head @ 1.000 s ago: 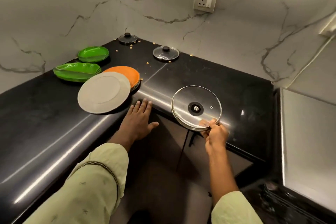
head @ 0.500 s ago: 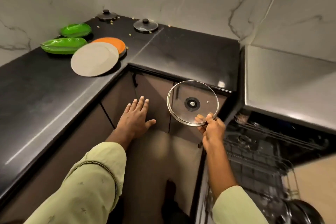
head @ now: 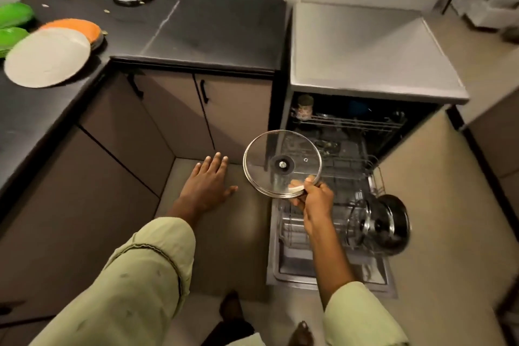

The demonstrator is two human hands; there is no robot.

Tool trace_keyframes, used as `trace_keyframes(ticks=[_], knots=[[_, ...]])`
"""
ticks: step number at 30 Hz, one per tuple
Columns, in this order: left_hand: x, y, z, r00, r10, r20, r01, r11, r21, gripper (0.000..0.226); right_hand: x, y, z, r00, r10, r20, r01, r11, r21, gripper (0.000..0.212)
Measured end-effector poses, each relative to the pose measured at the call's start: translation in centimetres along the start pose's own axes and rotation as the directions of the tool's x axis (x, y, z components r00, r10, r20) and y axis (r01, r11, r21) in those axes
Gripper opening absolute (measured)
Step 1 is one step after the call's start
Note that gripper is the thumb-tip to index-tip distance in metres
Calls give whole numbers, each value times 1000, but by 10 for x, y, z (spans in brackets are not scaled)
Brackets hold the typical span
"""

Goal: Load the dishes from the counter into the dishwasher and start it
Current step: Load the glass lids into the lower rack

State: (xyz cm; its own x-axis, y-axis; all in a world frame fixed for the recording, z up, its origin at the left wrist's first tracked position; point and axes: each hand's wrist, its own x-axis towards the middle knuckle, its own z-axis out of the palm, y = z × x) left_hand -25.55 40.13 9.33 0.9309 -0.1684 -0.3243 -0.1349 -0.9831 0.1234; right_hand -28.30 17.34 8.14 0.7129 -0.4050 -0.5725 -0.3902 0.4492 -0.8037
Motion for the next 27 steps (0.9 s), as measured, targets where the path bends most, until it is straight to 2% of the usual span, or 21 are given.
trace_keyframes(ticks=[6,11,15,20,27], knots=[[-7,97,42,993,59,105,-60,998,4,84,17,-2,-110,998,27,-58,-34,993,-109,7],[-14,159,73,985,91,146,-92,996,0,83,33,-8,-168,996,-6,-91,-7,990,-141,8],[-13,176,82,977,68,203,-69,998,-3,82,41,-7,-185,996,30,-80,-39,992,-120,10],[5,181,97,969,65,239,-65,998,-8,82,56,-2,-195,992,90,-90,-104,979,-177,21],[57,193,128,922,157,353,-154,987,-38,80,97,6,-206,978,92,-186,-138,958,-250,17]])
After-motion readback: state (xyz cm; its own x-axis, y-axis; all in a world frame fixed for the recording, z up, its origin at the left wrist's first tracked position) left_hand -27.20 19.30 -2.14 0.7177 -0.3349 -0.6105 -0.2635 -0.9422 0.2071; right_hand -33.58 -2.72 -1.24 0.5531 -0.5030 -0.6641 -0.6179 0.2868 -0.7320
